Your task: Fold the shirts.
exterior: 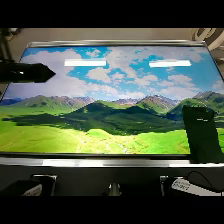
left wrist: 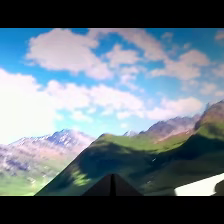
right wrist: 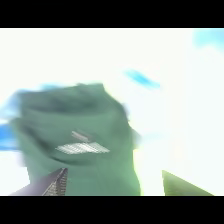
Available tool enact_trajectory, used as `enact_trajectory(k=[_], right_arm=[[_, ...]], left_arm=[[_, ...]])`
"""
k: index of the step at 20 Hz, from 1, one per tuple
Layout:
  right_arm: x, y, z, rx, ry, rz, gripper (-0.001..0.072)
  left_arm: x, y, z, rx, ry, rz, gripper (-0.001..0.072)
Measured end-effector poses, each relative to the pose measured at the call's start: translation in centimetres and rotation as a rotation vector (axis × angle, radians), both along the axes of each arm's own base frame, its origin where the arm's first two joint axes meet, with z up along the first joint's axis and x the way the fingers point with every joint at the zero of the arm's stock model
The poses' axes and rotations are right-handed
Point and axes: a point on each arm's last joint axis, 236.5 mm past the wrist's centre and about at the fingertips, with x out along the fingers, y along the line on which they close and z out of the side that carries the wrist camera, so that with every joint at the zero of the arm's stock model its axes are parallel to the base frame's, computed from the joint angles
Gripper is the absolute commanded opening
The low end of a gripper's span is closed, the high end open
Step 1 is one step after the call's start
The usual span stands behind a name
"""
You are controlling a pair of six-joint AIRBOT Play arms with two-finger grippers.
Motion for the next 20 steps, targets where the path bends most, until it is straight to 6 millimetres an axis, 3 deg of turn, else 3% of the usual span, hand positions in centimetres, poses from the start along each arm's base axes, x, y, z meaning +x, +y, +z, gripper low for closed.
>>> enact_trajectory(k=[1, 2, 3, 4, 6, 10, 20], right_arm=[[1.3, 2.7, -0.2, -0.008, 0.028, 0.063, 0.0637], [2.4, 5.4, -0.7, -0.016, 0.064, 0.130, 0.0690], [3.1, 7.9, -1.4, -0.024, 0.107, 0.190, 0.0695], [3.5, 10.2, -2.0, -0.024, 0.144, 0.245, 0.0696], [4.2, 14.3, -3.5, -0.021, 0.212, 0.341, 0.0695], [3.8, 18.1, -5.0, -0.018, 0.299, 0.425, 0.0694], [3.6, 19.4, -5.4, -0.023, 0.333, 0.452, 0.0694]], left_arm=[[0.2, 0.6, -1.8, 0.082, 0.040, 0.015, 0.0177], [0.3, 1.3, -3.5, 0.159, 0.082, 0.028, 0.0417], [0.3, 1.9, -5.1, 0.221, 0.127, 0.038, 0.0620], [0.0, 2.5, -6.5, 0.272, 0.177, 0.045, 0.0668], [-0.7, 3.4, -9.1, 0.349, 0.277, 0.050, 0.0671], [-1.7, 4.7, -11.7, 0.438, 0.390, 0.065, 0.0670], [-2.3, 5.3, -12.6, 0.473, 0.439, 0.071, 0.0671]])
